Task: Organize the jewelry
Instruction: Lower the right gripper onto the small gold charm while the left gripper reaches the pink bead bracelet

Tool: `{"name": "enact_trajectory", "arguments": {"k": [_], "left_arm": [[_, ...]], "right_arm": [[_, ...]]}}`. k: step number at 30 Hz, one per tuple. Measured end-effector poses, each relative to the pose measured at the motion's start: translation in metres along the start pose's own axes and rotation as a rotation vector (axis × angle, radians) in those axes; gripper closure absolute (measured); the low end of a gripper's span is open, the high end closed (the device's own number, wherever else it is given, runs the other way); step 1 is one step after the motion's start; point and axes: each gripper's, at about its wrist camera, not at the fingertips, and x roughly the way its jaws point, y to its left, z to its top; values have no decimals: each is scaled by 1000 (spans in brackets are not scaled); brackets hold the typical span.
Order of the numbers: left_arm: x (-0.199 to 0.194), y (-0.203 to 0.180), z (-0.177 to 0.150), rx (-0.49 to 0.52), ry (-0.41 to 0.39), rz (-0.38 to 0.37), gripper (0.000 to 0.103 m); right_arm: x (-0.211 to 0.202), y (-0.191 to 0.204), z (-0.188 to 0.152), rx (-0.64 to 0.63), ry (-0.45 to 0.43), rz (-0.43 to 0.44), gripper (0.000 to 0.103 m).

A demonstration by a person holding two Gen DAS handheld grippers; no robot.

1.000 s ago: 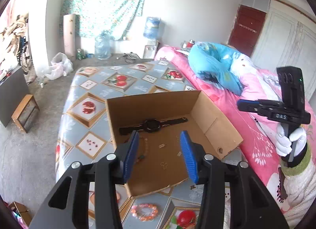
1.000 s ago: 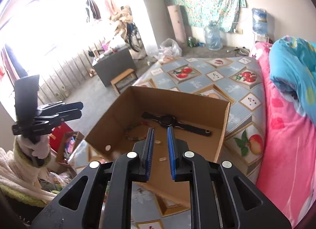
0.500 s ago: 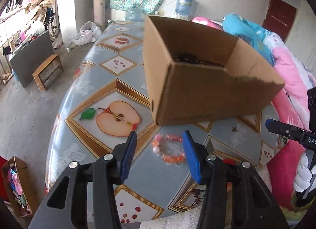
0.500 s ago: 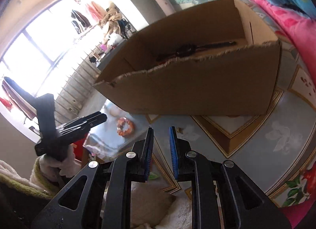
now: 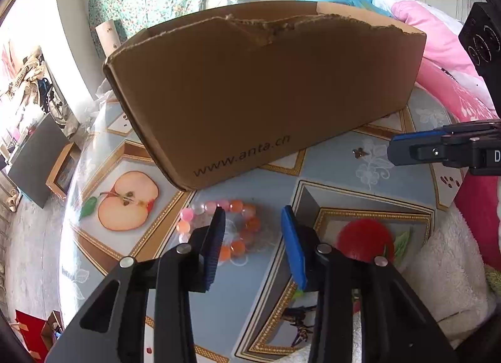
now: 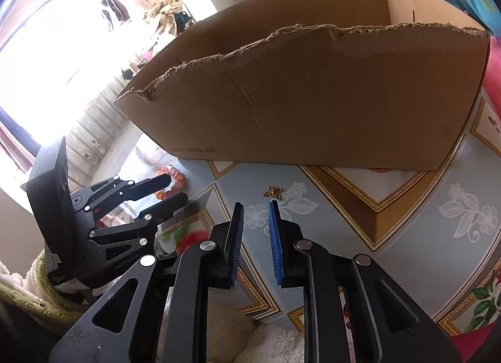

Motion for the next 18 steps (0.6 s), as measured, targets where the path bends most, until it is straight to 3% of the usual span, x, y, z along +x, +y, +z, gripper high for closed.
{"name": "enact_trajectory", "arguments": {"k": [2,7,10,14,18], "left_arm": [[4,2,3,-3,-1,11,68],[8,11,5,-49,-11,-3,94],[8,5,5,-35,-21,-1,94],[5,-2,4,-47,-24,-87,94],[3,-13,4,-14,-33,-89,94]], "right_arm": [[1,0,0,11,-3,-2,85],[-3,-6,-4,22,-14,-2,85],[-5,-5,-9,12,-19,-15,85],[-5,3,-10,-14,-30,-35,85],[0,12,-8,-58,-43,-88,85]]}}
